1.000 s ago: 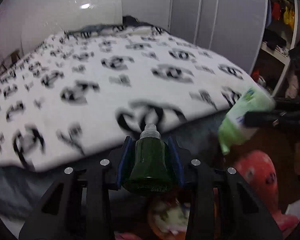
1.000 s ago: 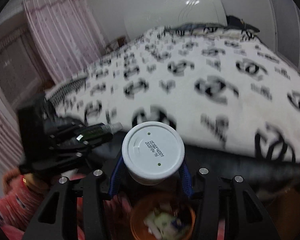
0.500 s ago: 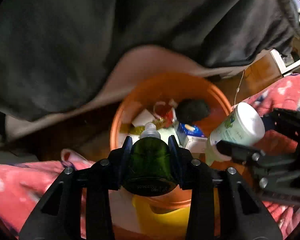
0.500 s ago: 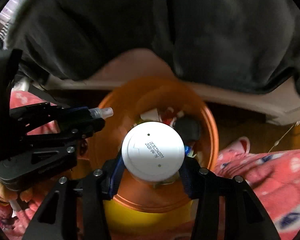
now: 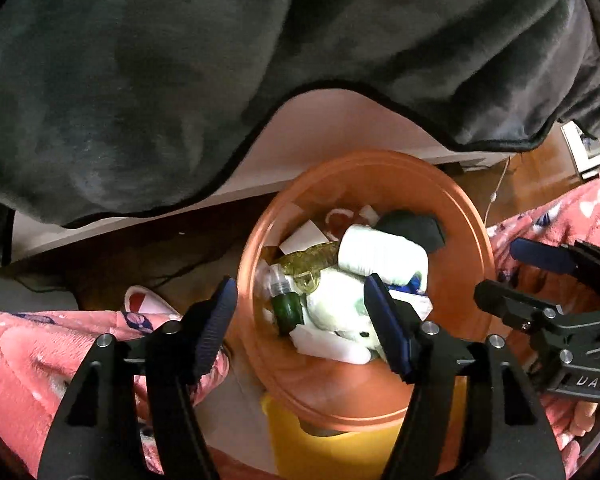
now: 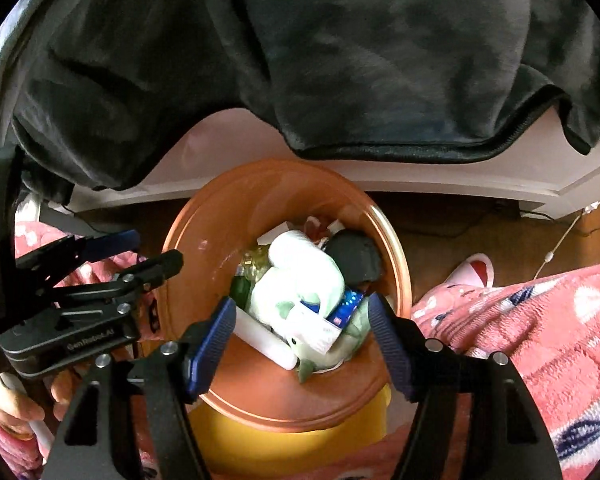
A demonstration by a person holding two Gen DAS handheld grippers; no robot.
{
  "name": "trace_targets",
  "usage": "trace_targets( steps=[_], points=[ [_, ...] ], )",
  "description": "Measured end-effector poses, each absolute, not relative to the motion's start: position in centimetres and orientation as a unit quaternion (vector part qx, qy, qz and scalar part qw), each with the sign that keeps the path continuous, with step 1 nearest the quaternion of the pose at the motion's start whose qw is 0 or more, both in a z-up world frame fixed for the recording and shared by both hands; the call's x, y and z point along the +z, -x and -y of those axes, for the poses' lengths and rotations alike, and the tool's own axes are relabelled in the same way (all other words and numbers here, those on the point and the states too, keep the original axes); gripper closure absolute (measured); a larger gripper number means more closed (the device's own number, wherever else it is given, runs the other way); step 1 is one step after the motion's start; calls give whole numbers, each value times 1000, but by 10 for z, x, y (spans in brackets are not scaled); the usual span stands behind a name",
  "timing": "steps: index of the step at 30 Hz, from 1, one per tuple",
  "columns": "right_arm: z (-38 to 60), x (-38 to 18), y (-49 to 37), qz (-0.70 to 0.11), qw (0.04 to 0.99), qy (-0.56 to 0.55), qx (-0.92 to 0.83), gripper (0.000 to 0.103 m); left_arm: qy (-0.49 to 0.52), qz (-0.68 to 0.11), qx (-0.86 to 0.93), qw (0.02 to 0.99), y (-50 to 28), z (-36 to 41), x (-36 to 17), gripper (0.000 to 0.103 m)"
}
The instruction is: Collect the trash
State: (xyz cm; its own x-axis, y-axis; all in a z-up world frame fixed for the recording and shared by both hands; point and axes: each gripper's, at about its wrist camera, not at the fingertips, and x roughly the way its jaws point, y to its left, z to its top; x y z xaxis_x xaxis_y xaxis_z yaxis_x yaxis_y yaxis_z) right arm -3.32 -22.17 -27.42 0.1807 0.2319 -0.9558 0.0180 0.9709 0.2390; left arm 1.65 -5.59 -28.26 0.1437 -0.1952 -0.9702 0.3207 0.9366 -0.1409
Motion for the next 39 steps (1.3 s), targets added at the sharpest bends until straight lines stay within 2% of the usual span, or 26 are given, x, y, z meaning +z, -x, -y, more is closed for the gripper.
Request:
trace_targets(
  steps=[7, 12, 13, 17, 19, 25, 32, 39],
  points=[
    [226, -261, 35, -611, 783, -99, 55, 27, -41, -603, -164, 780, -8, 48, -261, 38],
    [228, -230, 39, -562, 821, -91, 43, 21, -29, -555, -151, 817, 1, 40, -221, 38],
    [228, -222, 39, -550, 829, -88, 39, 20, -29, -545, -147, 825, 2, 38, -212, 33],
    [228, -172, 37, -492, 868, -67, 30, 16, -38, -487, -124, 864, 9, 31, -165, 30],
    [226, -147, 35, -461, 885, -58, 27, 14, -40, -454, -107, 884, 11, 26, -137, 20],
    [220, -58, 36, -361, 930, -54, 39, 5, -28, -357, -84, 930, 18, 14, -55, 13],
    [212, 13, 36, -279, 959, -35, 34, 5, -11, -275, -73, 959, 23, 10, 13, 12],
    [210, 27, 33, -251, 967, -25, 25, 5, 0, -254, -68, 965, 20, 8, 27, 12]
  ],
)
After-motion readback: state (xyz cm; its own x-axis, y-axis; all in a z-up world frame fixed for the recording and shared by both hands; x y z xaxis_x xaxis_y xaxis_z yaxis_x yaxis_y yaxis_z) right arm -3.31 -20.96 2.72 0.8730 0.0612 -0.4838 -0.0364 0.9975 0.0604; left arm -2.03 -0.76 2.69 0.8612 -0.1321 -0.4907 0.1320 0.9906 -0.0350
